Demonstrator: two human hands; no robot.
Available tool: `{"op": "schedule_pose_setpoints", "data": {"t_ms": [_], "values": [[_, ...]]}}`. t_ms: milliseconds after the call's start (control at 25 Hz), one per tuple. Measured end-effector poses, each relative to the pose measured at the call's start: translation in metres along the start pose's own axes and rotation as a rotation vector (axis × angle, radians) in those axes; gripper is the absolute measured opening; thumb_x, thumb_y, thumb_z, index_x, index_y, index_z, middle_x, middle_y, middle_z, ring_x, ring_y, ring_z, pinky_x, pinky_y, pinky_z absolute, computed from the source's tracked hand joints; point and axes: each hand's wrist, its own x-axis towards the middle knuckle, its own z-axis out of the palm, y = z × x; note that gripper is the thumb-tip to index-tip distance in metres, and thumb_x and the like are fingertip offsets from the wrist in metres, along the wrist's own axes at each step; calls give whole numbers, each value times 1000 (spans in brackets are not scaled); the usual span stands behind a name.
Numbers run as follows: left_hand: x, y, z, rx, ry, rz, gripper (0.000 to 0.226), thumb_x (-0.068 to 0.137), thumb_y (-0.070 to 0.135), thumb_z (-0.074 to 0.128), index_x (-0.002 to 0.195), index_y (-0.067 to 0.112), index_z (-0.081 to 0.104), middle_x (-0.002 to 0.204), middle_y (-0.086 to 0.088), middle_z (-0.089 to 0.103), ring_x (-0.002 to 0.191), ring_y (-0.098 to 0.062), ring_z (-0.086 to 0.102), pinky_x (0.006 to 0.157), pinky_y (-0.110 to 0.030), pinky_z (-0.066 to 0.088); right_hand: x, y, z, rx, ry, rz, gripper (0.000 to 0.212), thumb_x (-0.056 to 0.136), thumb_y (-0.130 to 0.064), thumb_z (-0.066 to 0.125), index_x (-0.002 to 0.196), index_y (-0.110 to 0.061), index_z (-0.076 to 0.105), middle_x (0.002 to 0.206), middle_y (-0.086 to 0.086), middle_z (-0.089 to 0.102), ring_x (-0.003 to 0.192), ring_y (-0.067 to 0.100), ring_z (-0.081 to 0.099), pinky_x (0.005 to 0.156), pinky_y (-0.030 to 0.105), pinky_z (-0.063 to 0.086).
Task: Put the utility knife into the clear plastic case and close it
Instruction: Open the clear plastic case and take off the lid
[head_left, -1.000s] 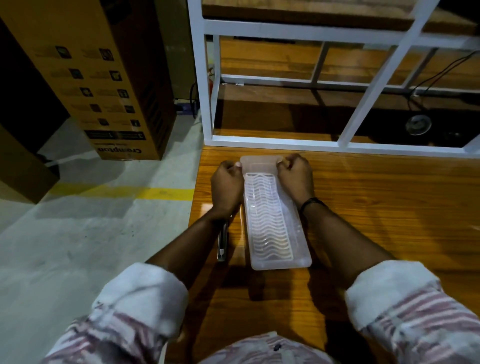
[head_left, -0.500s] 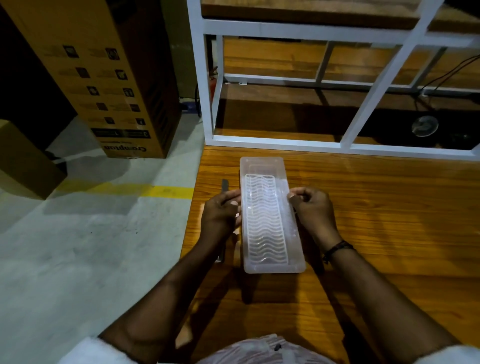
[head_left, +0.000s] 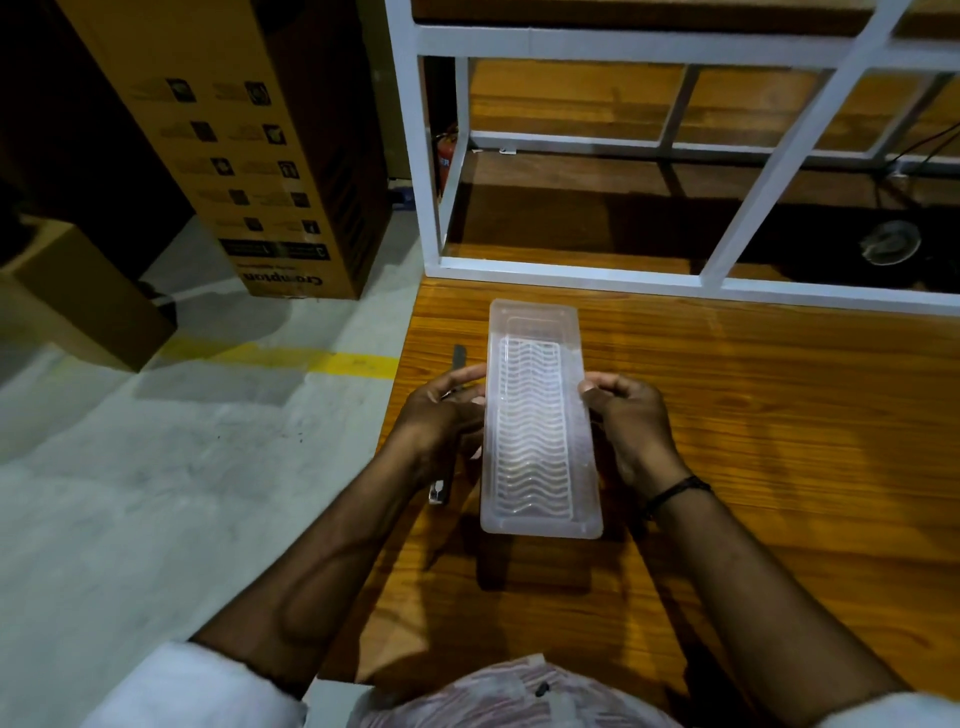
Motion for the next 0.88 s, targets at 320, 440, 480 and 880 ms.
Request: {"op": "schedule_pose_setpoints", "data": {"t_ms": [320,440,480,880], "values": [[-9,5,-3,-46,-82,-61,52,97,-8,51,139,21,58,130,-11,70,96,-27,77,61,-32,62,-10,-10,0,-245,16,-80,28,90,-16,70,118,-13,66,97,2,71,78,13,67,58,27,53],[-16,6,-1,-59,-147,-67,63,94,-18,43,142,20,53,136,-14,64,75,-19,78,50,-25,59,-12,-14,0,-334,4,-122,39,86,-17,73,124,-11,63,90,2,65,78,18,64,64,29,53],[-16,5,-2,-56,-159,-66,65,93,-20,43,143,22,53,138,-14,63,77,-20,78,50,-25,60,-14,-15,0,-351,-7,-135,42,86,-19,74,125,-11,62,91,2,64,80,19,65,64,30,53],[-16,-5,-8,-139,-218,-72,66,96,-14,49,151,21,44,146,-12,58,125,-34,64,95,-47,55,-28,-22,11,-866,-133,-230,66,77,-54,75,129,-19,54,139,10,48,124,26,48,89,30,45]]}}
